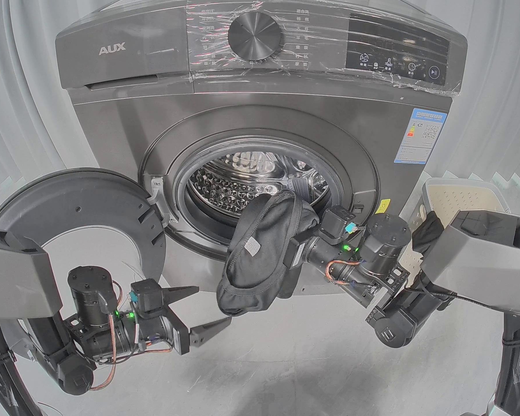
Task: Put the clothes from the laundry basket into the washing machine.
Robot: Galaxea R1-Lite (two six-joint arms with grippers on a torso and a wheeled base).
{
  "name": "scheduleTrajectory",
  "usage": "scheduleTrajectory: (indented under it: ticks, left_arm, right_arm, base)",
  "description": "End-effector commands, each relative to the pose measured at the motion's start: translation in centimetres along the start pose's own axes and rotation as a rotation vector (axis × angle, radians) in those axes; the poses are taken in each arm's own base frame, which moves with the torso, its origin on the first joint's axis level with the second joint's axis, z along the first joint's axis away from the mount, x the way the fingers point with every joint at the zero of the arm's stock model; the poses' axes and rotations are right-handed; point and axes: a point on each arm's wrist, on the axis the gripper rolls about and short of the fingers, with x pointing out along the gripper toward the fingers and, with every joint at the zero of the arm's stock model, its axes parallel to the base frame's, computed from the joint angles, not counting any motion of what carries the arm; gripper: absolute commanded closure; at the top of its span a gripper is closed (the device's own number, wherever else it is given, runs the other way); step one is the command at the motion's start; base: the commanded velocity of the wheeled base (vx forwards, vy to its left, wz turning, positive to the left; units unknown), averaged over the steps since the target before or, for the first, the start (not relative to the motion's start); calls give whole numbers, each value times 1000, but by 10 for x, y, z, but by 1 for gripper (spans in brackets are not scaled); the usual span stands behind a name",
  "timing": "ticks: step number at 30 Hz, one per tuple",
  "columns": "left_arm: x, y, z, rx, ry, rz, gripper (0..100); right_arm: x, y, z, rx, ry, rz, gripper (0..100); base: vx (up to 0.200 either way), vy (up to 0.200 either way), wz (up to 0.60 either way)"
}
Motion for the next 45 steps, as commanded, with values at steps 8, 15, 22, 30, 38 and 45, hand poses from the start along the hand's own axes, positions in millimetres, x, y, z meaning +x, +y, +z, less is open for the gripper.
scheduleTrajectory:
  ticks: [8,15,22,30,38,45]
  left_arm:
    - [-9,-3,17,31,-71,-57,0]
    - [23,6,28,55,-134,-68,0]
    - [48,13,27,47,-153,-58,0]
    - [78,18,22,45,-169,-59,0]
    - [96,25,12,40,-164,-50,100]
    - [100,29,20,33,-201,-30,100]
  right_arm:
    - [-2,5,10,2,-23,13,100]
    - [-4,26,13,12,-27,57,100]
    - [-5,34,10,19,-15,76,100]
    - [-10,53,5,38,7,123,100]
    - [-19,69,2,58,33,163,100]
    - [-25,63,-3,58,68,141,100]
  base:
    - [0,0,0]
    - [0,0,0]
    - [0,0,0]
    - [0,0,0]
    - [0,0,0]
    - [0,0,0]
